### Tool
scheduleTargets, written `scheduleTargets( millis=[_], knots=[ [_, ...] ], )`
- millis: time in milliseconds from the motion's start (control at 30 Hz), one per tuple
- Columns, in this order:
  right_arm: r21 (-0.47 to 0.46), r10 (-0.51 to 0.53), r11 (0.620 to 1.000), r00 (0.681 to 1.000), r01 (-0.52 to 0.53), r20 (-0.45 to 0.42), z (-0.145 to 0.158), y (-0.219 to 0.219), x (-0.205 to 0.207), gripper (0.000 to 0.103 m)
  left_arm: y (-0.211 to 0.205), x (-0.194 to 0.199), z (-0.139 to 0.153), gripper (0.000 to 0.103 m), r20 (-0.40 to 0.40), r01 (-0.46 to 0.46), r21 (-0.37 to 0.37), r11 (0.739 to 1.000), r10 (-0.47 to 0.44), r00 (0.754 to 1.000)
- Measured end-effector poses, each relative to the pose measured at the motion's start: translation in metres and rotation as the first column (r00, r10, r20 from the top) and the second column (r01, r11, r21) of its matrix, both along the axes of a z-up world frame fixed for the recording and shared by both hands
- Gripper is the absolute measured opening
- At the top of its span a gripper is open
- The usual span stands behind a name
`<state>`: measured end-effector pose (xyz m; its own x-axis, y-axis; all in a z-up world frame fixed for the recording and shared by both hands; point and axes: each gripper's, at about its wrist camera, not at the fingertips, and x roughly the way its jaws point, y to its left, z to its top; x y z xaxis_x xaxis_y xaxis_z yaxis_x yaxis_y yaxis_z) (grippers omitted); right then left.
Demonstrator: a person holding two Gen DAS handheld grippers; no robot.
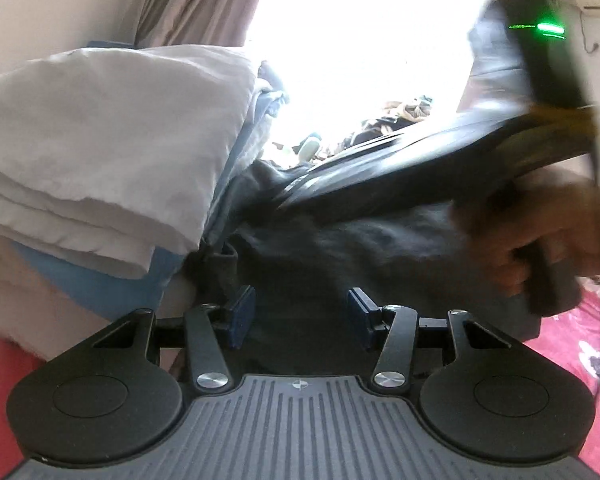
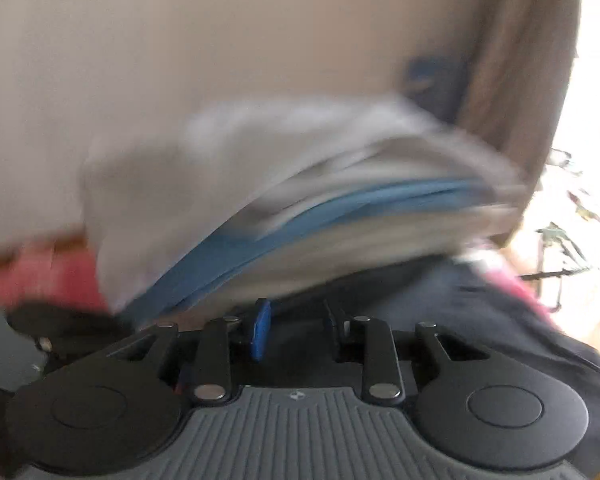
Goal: Fold clothes
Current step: 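Lower the trousers onto the clothes stack and open both grippers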
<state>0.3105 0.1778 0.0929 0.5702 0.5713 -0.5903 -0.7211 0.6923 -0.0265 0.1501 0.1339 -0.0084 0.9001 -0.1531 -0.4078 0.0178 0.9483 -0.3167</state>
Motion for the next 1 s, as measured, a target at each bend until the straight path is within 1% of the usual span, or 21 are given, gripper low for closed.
scheduleTargets(
  millis=[33,67,100,167,233,300,333,400,433,500,533,600,667,733,767,800,833,867,900,967,1000],
  knots=[
    [0.055,-0.093,0.994,0.996,0.092,0.006,0.009,-0.026,0.004,0.031,0.001,0.000,0.001,0.051,0.003,-0.004,-0.003,1.000,0.004,1.000],
    [0.114,-0.191,0.975,0.982,0.190,-0.003,0.012,-0.053,0.007,0.031,0.002,0.001,0.003,0.051,0.007,-0.008,-0.004,1.000,0.008,1.000],
    [0.173,-0.290,0.941,0.957,0.289,-0.025,0.013,-0.081,0.009,0.031,0.002,0.002,0.004,0.051,0.010,-0.011,-0.003,1.000,0.011,1.000],
    [0.268,-0.459,0.843,0.884,0.466,-0.095,0.011,-0.134,0.017,0.034,-0.001,0.000,0.003,0.051,0.010,-0.020,-0.002,1.000,0.020,1.000],
    [0.264,-0.556,0.759,0.804,0.595,-0.211,-0.010,-0.171,0.029,0.034,0.001,0.012,-0.001,0.051,-0.003,-0.034,-0.003,0.999,0.034,0.999],
    [0.247,-0.626,0.666,0.707,0.704,-0.328,-0.032,-0.205,0.037,0.033,0.005,0.010,-0.012,0.051,-0.026,-0.049,0.000,0.999,0.049,0.998],
    [0.285,-0.638,0.617,0.678,0.734,-0.364,-0.036,-0.219,0.032,0.033,0.005,0.011,-0.015,0.051,-0.032,-0.056,-0.001,0.998,0.056,0.998],
    [0.391,-0.646,0.511,0.642,0.766,-0.414,-0.036,-0.247,0.015,0.033,0.001,0.010,-0.016,0.052,-0.027,-0.063,0.003,0.998,0.063,0.998],
    [0.419,-0.639,0.512,0.658,0.750,-0.399,-0.029,-0.251,0.006,0.033,0.001,0.012,-0.016,0.052,-0.027,-0.069,-0.006,0.998,0.069,0.997],
    [0.447,-0.612,0.574,0.722,0.686,-0.323,-0.010,-0.245,-0.012,0.033,0.004,0.013,-0.014,0.052,-0.037,-0.078,-0.042,0.996,0.076,0.996],
    [0.459,-0.596,0.604,0.751,0.652,-0.284,-0.001,-0.243,-0.021,0.033,0.004,0.013,-0.013,0.052,-0.039,-0.078,-0.043,0.996,0.076,0.996],
    [0.441,-0.535,0.708,0.826,0.552,-0.176,0.015,-0.222,-0.048,0.033,0.003,0.013,-0.011,0.052,-0.044,-0.077,-0.045,0.996,0.075,0.996],
    [0.381,-0.444,0.814,0.893,0.438,-0.078,0.018,-0.190,-0.069,0.033,0.003,0.009,-0.010,0.053,-0.046,-0.076,-0.031,0.997,0.075,0.996],
    [0.282,-0.345,0.894,0.937,0.347,-0.059,0.003,-0.165,-0.083,0.035,0.001,0.014,-0.009,0.054,-0.070,-0.078,-0.033,0.996,0.076,0.995],
    [0.215,-0.329,0.916,0.941,0.339,-0.084,-0.005,-0.155,-0.087,0.036,0.001,0.015,-0.010,0.054,-0.075,-0.092,-0.040,0.995,0.089,0.993],
    [0.137,-0.332,0.928,0.935,0.347,-0.123,-0.012,-0.144,-0.091,0.035,0.001,0.016,-0.011,0.054,-0.080,-0.106,-0.047,0.993,0.102,0.992],
    [0.072,-0.352,0.928,0.925,0.365,-0.144,-0.020,-0.138,-0.093,0.035,0.000,0.018,-0.010,0.054,-0.079,-0.118,-0.051,0.992,0.114,0.990],
    [0.067,-0.370,0.921,0.917,0.383,-0.151,-0.021,-0.139,-0.099,0.035,-0.001,0.019,-0.008,0.054,-0.078,-0.130,-0.053,0.990,0.126,0.989],
    [0.089,-0.382,0.913,0.911,0.398,-0.157,-0.018,-0.142,-0.107,0.035,-0.002,0.019,-0.004,0.054,-0.076,-0.139,-0.057,0.989,0.134,0.988],
    [0.155,-0.399,0.893,0.903,0.422,-0.158,0.001,-0.149,-0.135,0.037,-0.003,0.010,0.009,0.054,-0.049,-0.140,-0.071,0.988,0.136,0.989],
    [0.159,-0.410,0.889,0.901,0.430,-0.143,0.010,-0.149,-0.151,0.046,-0.005,0.005,0.015,0.054,-0.026,-0.131,-0.070,0.989,0.130,0.991]
  ],
)
